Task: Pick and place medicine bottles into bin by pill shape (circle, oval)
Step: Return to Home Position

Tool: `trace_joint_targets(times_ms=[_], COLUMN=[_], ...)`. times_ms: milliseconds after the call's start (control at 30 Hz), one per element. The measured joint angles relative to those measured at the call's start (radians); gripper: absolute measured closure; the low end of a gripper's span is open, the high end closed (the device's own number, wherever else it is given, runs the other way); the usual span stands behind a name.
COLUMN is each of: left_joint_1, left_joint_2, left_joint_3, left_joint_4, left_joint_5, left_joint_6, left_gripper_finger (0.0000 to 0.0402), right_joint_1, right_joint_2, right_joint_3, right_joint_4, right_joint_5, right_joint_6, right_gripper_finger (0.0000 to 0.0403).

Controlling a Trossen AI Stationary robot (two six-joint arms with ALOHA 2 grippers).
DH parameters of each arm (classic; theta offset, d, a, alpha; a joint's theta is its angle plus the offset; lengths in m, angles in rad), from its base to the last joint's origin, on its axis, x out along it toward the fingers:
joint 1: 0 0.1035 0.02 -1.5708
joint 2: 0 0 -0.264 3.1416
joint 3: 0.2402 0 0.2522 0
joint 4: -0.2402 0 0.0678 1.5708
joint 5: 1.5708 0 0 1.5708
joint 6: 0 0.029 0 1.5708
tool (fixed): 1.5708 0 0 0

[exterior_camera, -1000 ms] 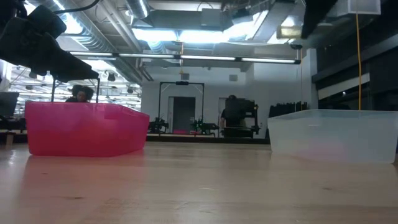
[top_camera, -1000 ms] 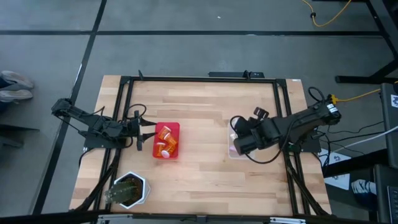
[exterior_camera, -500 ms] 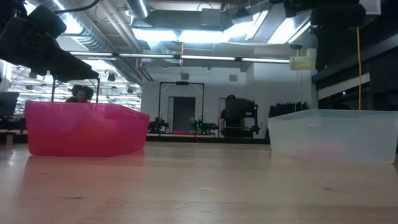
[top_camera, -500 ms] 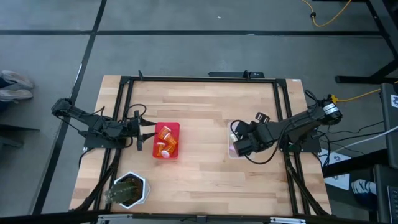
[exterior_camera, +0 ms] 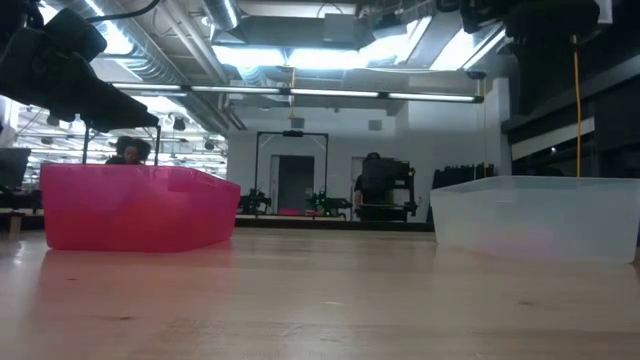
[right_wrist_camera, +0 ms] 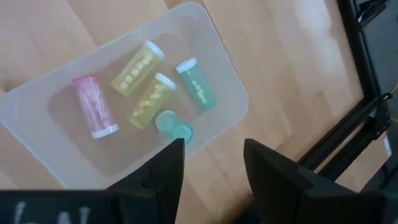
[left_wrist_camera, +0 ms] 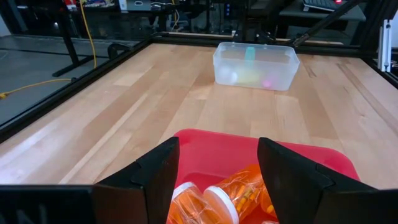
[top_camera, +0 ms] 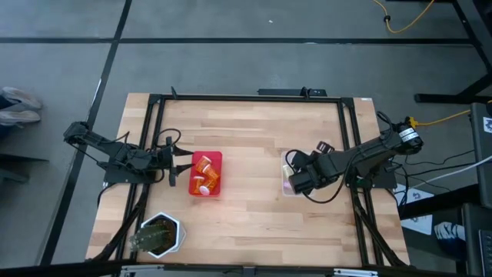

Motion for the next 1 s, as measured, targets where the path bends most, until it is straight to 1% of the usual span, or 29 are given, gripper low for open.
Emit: trace_joint_targets(times_ms=[167,400,500,567,633,733,800,867,1000], left_joint_1=[0.0,0.0,0.0,0.0,0.0,0.0,0.0,0.0,0.0], left_joint_2=[0.0,0.0,0.0,0.0,0.0,0.0,0.0,0.0,0.0], left_joint_3=[0.0,0.0,0.0,0.0,0.0,0.0,0.0,0.0,0.0], left_joint_4=[0.0,0.0,0.0,0.0,0.0,0.0,0.0,0.0,0.0], left_joint_5=[0.0,0.0,0.0,0.0,0.0,0.0,0.0,0.0,0.0], left_joint_6=[0.0,0.0,0.0,0.0,0.0,0.0,0.0,0.0,0.0], left_gripper_finger=[0.019,0.019,0.019,0.019,0.019,0.019,0.019,0.019,0.019], right_joint_1=[0.0,0.0,0.0,0.0,0.0,0.0,-0.001,-0.001,-0.009], right_joint_2=[0.0,0.0,0.0,0.0,0.0,0.0,0.0,0.0,0.0], right_joint_3=[0.0,0.0,0.0,0.0,0.0,0.0,0.0,0.0,0.0], right_joint_4=[0.016,0.03,0.066,0.101,0.175,0.335,0.463,0.587,0.798], right_joint_5=[-0.006,0.001,0.002,0.004,0.01,0.031,0.021,-0.014,-0.121], right_joint_6=[0.048,0.021,0.01,-0.046,-0.127,-0.271,-0.385,-0.486,-0.64], right_gripper_finger=[0.0236,0.0236,0.0236,0.0236,0.0236,0.0236,0.0236,0.0236,0.0236])
